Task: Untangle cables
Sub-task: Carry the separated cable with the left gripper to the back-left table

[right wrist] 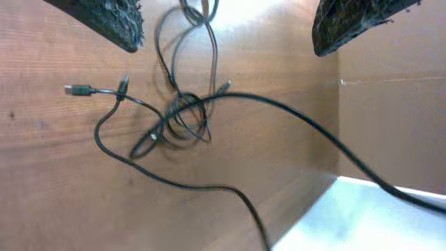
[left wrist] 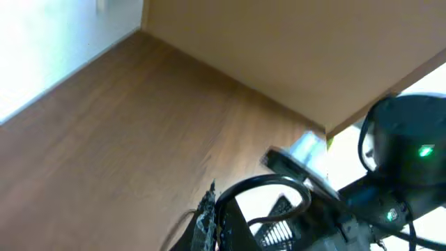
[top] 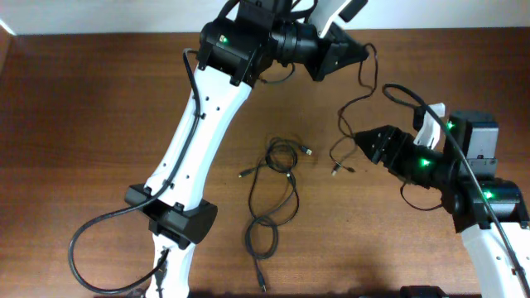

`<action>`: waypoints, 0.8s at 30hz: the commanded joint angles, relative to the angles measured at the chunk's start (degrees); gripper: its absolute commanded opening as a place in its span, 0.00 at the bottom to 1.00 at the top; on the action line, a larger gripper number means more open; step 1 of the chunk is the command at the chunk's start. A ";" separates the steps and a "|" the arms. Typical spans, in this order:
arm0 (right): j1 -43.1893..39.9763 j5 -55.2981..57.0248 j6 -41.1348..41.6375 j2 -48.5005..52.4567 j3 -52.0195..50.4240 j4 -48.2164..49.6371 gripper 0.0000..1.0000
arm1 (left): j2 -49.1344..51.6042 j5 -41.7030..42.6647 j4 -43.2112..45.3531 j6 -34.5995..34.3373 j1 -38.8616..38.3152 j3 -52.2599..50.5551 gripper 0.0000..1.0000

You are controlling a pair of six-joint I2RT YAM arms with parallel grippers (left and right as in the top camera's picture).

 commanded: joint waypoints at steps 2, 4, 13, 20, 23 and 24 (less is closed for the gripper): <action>0.31 0.66 -0.15 0.04 0.63 -1.86 0.79 | 0.20 0.22 7.78 -7.04 2.27 1.51 0.00; 0.33 0.63 -0.17 0.04 0.63 -2.67 0.80 | 0.31 -2.10 13.20 -12.37 4.42 1.51 0.00; 0.35 0.48 -1.68 0.04 0.63 -5.40 0.82 | 5.03 -15.06 22.75 -10.97 18.12 1.22 0.00; 0.35 0.50 -5.77 0.04 0.63 -6.47 0.82 | 14.45 -15.78 30.49 -1.60 34.25 1.22 0.01; 0.35 0.70 -5.77 0.04 0.63 -6.47 0.82 | 17.97 -15.78 34.49 -0.70 40.79 1.22 0.04; 0.35 0.68 -5.77 0.04 0.63 -6.47 0.82 | 19.15 -15.80 35.15 -0.04 43.04 1.22 0.00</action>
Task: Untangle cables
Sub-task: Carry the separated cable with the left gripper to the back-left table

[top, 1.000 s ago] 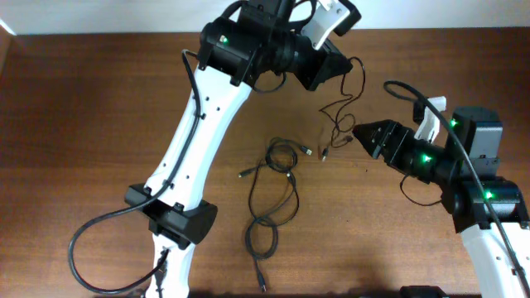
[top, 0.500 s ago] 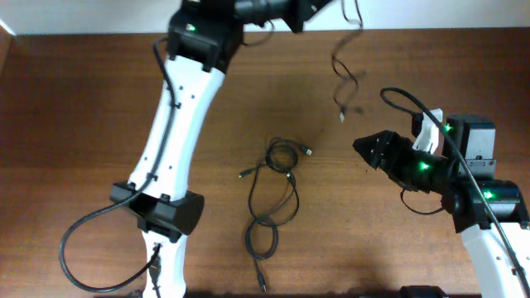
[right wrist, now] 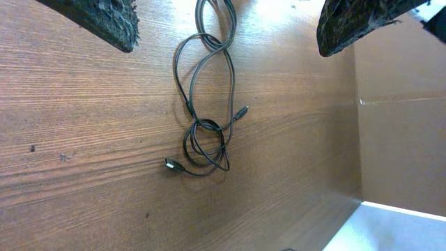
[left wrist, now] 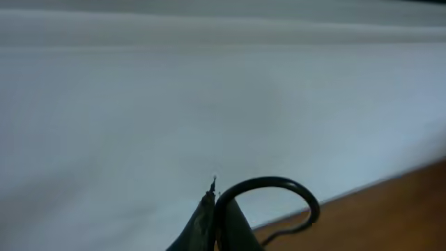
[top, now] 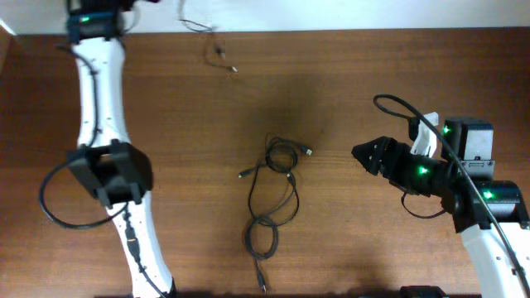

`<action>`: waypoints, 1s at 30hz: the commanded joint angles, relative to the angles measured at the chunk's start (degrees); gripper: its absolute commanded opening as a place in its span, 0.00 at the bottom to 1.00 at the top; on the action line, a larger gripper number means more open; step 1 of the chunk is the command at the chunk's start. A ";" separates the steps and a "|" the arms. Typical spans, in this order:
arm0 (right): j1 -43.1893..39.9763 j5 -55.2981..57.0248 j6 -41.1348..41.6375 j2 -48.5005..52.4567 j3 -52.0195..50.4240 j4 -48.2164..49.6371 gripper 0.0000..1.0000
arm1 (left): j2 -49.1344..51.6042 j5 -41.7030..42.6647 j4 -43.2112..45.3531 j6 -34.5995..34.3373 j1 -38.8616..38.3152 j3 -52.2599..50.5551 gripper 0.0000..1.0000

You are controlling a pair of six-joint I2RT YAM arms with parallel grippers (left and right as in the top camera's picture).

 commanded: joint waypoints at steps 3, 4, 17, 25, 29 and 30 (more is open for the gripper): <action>0.35 0.48 -1.01 0.04 0.63 -1.09 0.82 | 6.58 -1.33 1.14 9.88 9.07 0.81 0.00; 0.37 0.46 -1.01 0.04 0.63 -1.60 0.82 | 7.63 -3.02 1.14 9.90 10.08 0.81 0.00; 0.37 0.94 -1.01 0.04 0.63 -2.56 0.81 | 14.45 -26.69 0.90 12.81 23.21 0.81 0.99; 0.37 0.92 -0.98 0.04 0.63 -2.82 0.81 | 15.89 -26.40 -7.21 5.42 23.28 0.79 0.99; 0.37 0.94 -1.01 0.07 0.63 -2.80 0.81 | 16.06 -5.66 -12.22 -0.37 21.88 0.79 0.99; 0.37 0.94 -1.01 0.07 0.63 -2.80 0.81 | 16.06 -4.13 -12.90 -2.16 20.94 0.79 0.99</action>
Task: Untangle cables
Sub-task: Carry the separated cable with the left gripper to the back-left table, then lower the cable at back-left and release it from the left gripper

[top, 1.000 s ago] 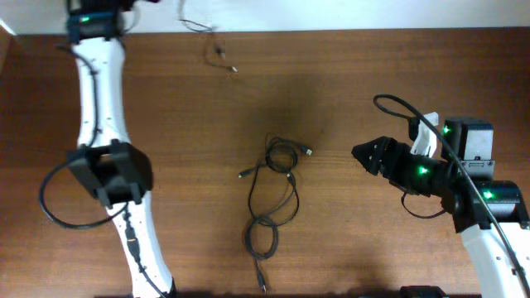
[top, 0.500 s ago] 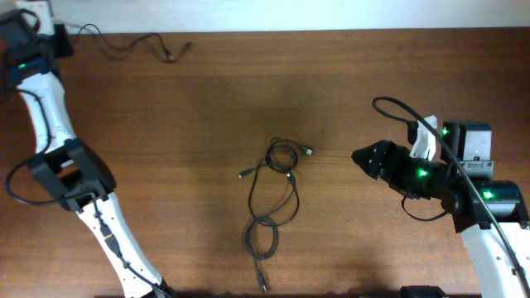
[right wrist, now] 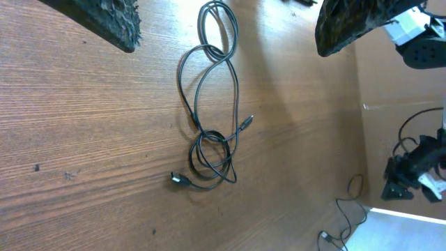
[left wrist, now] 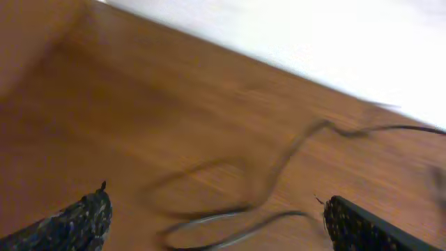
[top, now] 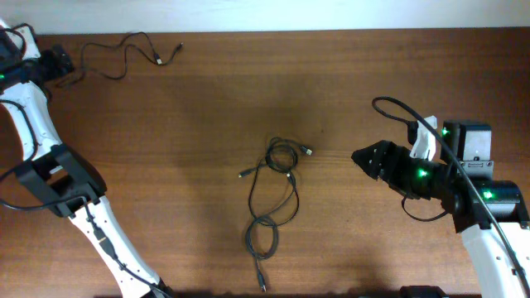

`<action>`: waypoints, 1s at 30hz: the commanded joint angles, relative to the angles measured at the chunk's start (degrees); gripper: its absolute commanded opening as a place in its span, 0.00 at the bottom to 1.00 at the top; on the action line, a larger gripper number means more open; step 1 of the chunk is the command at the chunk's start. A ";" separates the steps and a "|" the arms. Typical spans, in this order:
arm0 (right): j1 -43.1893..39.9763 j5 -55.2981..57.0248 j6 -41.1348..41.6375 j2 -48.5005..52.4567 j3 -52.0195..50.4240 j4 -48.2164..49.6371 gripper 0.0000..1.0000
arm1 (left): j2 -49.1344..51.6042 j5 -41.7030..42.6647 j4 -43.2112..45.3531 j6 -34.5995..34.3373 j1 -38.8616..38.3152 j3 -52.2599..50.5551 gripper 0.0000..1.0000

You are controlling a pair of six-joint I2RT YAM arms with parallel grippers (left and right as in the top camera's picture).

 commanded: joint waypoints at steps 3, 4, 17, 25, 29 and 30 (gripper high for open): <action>0.37 1.38 -0.83 0.07 0.61 -0.04 0.81 | 1.14 8.20 -3.63 -20.22 -4.13 0.79 0.99; 0.37 1.62 -0.85 0.07 0.50 -0.07 0.81 | 1.14 8.24 -3.80 -23.12 -4.79 0.79 0.99; 0.37 1.70 -3.26 7.04 0.31 -2.97 0.81 | 1.90 -39.15 -11.21 -10.62 -10.23 0.79 0.99; 0.37 1.53 -3.43 7.02 0.31 -3.19 0.81 | 4.98 -27.17 -10.62 -19.39 -4.74 0.76 0.93; 0.37 1.51 -3.43 7.02 0.31 -3.72 0.81 | 5.16 -17.44 -8.26 -18.80 -3.80 0.76 0.91; 0.37 1.51 -3.43 7.02 0.31 -3.69 0.81 | 5.20 -17.42 -7.67 -15.63 -3.80 0.76 0.92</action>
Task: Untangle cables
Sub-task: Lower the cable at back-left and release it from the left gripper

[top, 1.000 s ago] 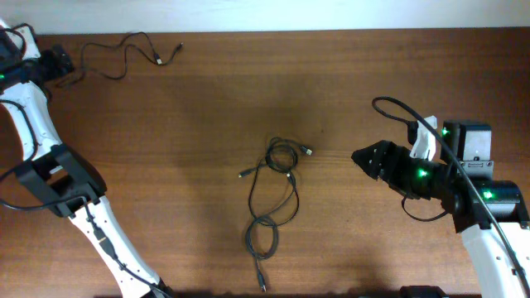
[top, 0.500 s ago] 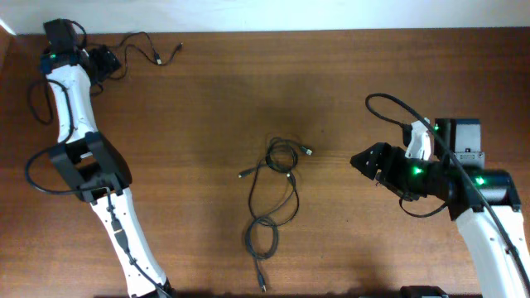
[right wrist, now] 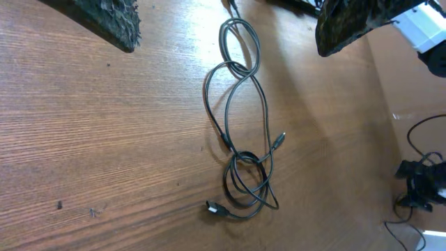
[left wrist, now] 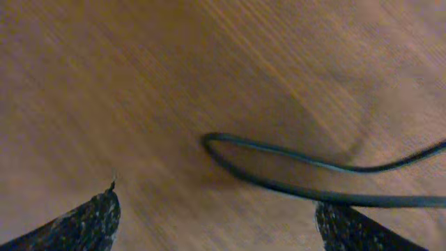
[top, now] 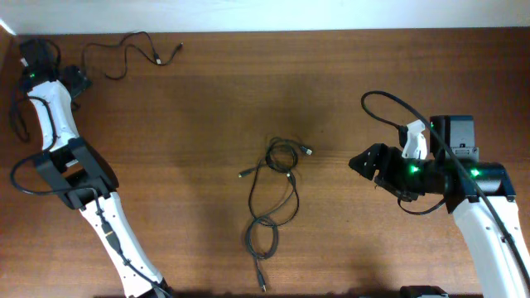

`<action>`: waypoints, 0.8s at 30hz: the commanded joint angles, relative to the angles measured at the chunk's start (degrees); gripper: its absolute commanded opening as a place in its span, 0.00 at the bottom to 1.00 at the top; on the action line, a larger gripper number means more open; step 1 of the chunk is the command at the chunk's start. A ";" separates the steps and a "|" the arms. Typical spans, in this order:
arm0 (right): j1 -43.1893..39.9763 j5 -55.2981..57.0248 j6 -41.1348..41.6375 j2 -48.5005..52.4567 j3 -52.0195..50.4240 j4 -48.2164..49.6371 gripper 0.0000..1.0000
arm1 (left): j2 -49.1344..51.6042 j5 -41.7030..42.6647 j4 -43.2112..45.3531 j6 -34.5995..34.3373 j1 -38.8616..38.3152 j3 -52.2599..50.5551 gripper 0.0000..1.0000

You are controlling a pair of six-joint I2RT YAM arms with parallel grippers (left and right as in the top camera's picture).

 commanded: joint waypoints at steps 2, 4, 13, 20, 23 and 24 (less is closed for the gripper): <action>0.37 0.22 -0.66 -0.02 0.31 -0.02 0.81 | 0.42 5.40 3.61 11.98 0.24 0.74 0.92; 0.37 0.22 -0.66 -0.02 0.31 0.00 0.81 | 0.42 1.88 5.99 14.47 0.24 0.74 0.94; 0.37 0.02 -0.63 -0.02 0.31 -0.02 0.81 | 1.79 -1.09 11.04 14.49 1.38 0.66 0.72; 0.37 -0.02 -0.61 -0.02 0.31 -0.76 0.81 | 5.01 -3.48 13.40 14.47 2.69 0.66 0.00; 0.37 0.02 -0.63 -0.02 0.31 -1.46 0.81 | 4.85 -3.87 16.74 18.51 3.15 0.94 0.00; 0.37 0.00 -0.61 -0.02 0.31 -1.46 0.81 | 4.72 -3.85 17.22 20.41 3.15 1.11 0.00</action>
